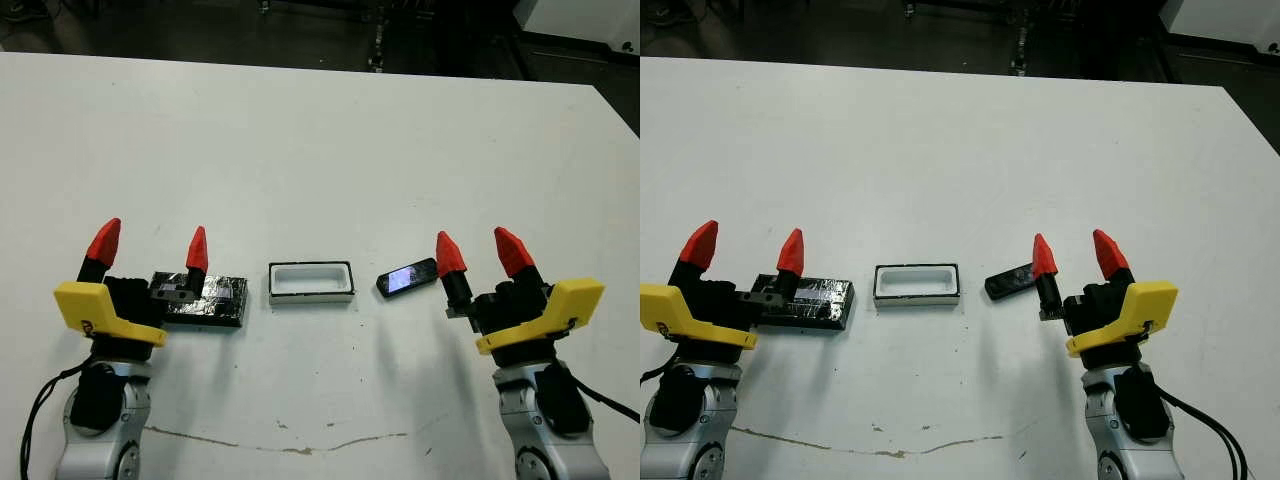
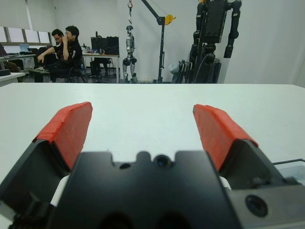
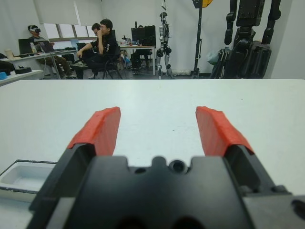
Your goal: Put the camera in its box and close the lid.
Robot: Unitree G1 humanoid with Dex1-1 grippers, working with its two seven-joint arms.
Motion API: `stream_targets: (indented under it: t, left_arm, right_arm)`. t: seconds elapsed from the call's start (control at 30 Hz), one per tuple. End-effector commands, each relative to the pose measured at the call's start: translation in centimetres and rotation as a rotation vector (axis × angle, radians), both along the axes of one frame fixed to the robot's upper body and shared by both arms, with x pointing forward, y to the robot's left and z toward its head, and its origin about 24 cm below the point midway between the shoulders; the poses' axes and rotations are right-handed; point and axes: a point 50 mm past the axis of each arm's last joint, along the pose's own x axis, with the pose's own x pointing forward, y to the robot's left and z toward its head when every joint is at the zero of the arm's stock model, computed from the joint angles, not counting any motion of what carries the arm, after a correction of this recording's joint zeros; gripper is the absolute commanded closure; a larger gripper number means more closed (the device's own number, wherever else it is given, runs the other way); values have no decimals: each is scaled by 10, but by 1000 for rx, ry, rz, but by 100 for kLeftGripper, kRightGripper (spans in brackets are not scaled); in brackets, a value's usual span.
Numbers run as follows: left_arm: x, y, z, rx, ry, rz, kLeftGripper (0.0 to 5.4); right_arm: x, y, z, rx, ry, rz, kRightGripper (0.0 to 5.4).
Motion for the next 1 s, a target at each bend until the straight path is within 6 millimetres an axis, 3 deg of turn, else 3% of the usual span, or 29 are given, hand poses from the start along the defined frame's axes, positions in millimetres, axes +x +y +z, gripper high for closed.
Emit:
stream_targets:
  t: [0.03, 0.3, 0.47, 0.7, 0.83, 1.0]
  left_arm:
    - [0, 1, -1, 6, 11, 2, 0]
    - [0, 1, -2, 6, 14, 1, 0]
    - [0, -1, -2, 4, 12, -3, 0]
    - [0, -3, -1, 10, 8, 7, 0]
    - [-1, -4, -1, 4, 6, 10, 0]
    - [-1, -4, -1, 1, 10, 14, 0]
  right_arm:
    - [-2, -3, -2, -9, 3, -6, 136]
    - [-2, -4, -4, -18, 13, -3, 81]
    - [3, -15, 5, -98, -27, 25, 22]
    - [31, -46, 53, -271, -52, 185, 1]
    - [54, -62, 86, -422, -38, 385, 1]
    - [73, -66, 115, -609, -9, 565, 1]
